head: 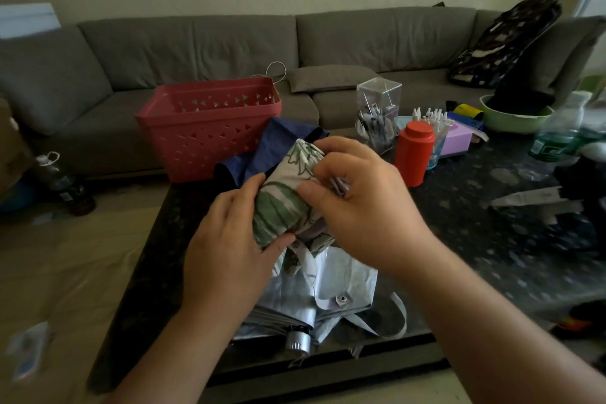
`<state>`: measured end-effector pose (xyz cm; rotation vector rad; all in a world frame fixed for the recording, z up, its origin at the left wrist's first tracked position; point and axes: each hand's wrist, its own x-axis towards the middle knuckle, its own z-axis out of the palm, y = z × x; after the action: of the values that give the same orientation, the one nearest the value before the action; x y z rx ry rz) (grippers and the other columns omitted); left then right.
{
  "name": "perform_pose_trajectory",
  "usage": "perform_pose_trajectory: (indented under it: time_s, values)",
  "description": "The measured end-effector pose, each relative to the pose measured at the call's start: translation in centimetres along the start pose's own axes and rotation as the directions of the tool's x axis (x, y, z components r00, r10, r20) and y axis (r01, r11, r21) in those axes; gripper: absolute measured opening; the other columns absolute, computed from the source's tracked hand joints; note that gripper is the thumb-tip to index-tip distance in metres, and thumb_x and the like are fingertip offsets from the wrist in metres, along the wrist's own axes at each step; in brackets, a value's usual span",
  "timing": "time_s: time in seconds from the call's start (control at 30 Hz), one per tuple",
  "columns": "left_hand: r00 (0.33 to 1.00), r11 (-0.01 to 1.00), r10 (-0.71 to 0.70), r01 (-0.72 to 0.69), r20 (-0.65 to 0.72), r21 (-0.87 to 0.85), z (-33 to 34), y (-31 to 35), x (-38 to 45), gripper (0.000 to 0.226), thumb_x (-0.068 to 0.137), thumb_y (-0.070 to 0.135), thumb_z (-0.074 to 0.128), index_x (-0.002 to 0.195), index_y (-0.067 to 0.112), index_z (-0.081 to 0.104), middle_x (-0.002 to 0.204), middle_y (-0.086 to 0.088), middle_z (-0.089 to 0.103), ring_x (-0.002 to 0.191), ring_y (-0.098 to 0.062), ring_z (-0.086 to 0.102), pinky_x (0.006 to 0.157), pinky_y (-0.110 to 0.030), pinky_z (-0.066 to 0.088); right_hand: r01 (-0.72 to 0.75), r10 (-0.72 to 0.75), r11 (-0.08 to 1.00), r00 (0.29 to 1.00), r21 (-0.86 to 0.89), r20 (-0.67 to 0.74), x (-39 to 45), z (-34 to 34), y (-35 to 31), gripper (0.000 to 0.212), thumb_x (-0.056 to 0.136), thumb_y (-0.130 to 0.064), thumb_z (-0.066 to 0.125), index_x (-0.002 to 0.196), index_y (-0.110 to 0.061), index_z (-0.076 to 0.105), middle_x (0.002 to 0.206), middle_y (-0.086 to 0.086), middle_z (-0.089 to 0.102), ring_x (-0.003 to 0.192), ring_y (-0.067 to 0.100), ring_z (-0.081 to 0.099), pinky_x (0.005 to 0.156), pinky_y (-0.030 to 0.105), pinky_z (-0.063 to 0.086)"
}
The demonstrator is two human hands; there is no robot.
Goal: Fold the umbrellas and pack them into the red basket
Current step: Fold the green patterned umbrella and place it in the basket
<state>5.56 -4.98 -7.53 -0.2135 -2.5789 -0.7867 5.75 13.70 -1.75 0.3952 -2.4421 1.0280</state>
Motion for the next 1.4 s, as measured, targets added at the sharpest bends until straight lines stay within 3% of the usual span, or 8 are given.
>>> perform_pose_trajectory:
  time_s: [0.2,0.33,0.53,0.67,0.87,1.03,1.13,1.4]
  values:
    - [0.981,0.95,0.035,0.026,0.189,-0.312,-0.9,0.0,0.1,0.093,0.08,0.042,0.089,0.155,0.054,0.035,0.136,0.025,0.062,0.122,0.003,0.061,0.101,-0.033,0.056,-0.122,0.108,0.962,0.992,0.243,0.07,1.1,-1.3,1.6,0.018,0.09,-0.026,0.08,0.076,-0.019,0.073,0.119,-0.018,0.066,0.118,-0.011,0.058,0.106,0.035,0.049]
    - [0.949,0.855,0.054,0.117,0.312,-0.504,-1.1,0.6,-0.1,0.085,0.081,0.023,0.09,0.152,0.046,0.047,0.126,0.025,0.071,0.114,0.008,0.067,0.098,-0.027,0.057,-0.079,0.071,0.965,0.997,0.249,0.041,1.6,-1.3,1.9,0.018,0.083,-0.034,0.086,0.073,-0.025,0.074,0.127,-0.014,0.067,0.115,-0.005,0.064,0.105,0.037,0.051]
    - [0.832,0.737,0.217,0.204,0.511,-0.644,-1.8,0.8,0.2,0.075,0.085,0.01,0.083,0.146,0.039,0.051,0.132,0.017,0.071,0.123,-0.005,0.068,0.102,-0.023,0.055,-0.133,0.07,0.947,0.974,0.293,0.214,2.6,-2.6,2.2,0.017,0.083,-0.028,0.088,0.081,-0.013,0.079,0.097,0.002,0.08,0.093,0.02,0.076,0.089,0.05,0.059]
    - [0.788,0.753,0.225,0.233,0.573,-0.616,-1.2,0.7,0.2,0.088,0.084,0.011,0.085,0.155,0.039,0.04,0.14,0.022,0.065,0.129,0.0,0.062,0.105,-0.018,0.05,-0.144,0.119,0.979,0.978,0.147,0.171,2.9,-2.4,1.9,0.016,0.08,-0.035,0.089,0.077,-0.022,0.08,0.079,-0.019,0.076,0.074,-0.003,0.07,0.076,0.029,0.059]
    - [0.855,0.884,0.153,0.106,0.495,-0.456,-1.0,1.2,-0.1,0.099,0.081,0.033,0.089,0.141,0.076,0.024,0.134,0.042,0.055,0.118,0.02,0.056,0.095,-0.011,0.05,-0.072,0.071,0.997,0.993,0.004,0.09,2.9,-1.9,1.0,0.022,0.081,-0.04,0.087,0.069,-0.027,0.075,0.054,-0.036,0.058,0.054,-0.012,0.056,0.05,0.007,0.035]
    - [0.931,0.915,0.102,0.05,0.351,-0.4,-1.4,0.6,-0.1,0.09,0.075,0.025,0.088,0.142,0.063,0.04,0.124,0.035,0.064,0.109,0.013,0.064,0.089,-0.025,0.054,0.074,-0.102,0.99,0.963,0.121,0.249,2.6,-3.2,0.5,0.026,0.072,-0.059,0.08,0.091,-0.041,0.074,0.11,-0.023,0.071,0.105,-0.004,0.067,0.092,0.032,0.056]
    - [0.961,0.92,0.044,0.068,0.274,-0.386,-1.9,-0.3,0.1,0.091,0.071,0.028,0.091,0.14,0.063,0.044,0.118,0.038,0.065,0.104,0.015,0.064,0.082,-0.019,0.052,0.175,-0.174,0.984,0.909,0.031,0.379,1.9,-4.3,0.5,0.041,0.074,-0.059,0.08,0.113,-0.051,0.069,0.148,-0.023,0.05,0.136,-0.001,0.05,0.109,0.033,0.047]
    - [0.97,0.912,0.026,0.076,0.242,-0.404,-1.2,0.0,-0.6,0.085,0.073,0.032,0.093,0.12,0.076,0.038,0.111,0.048,0.059,0.098,0.022,0.06,0.07,0.001,0.046,0.13,-0.112,0.985,0.982,-0.111,0.155,0.7,-2.2,-0.7,0.031,0.082,-0.057,0.073,0.097,-0.03,0.067,0.134,-0.014,0.055,0.115,0.0,0.053,0.097,0.017,0.044]
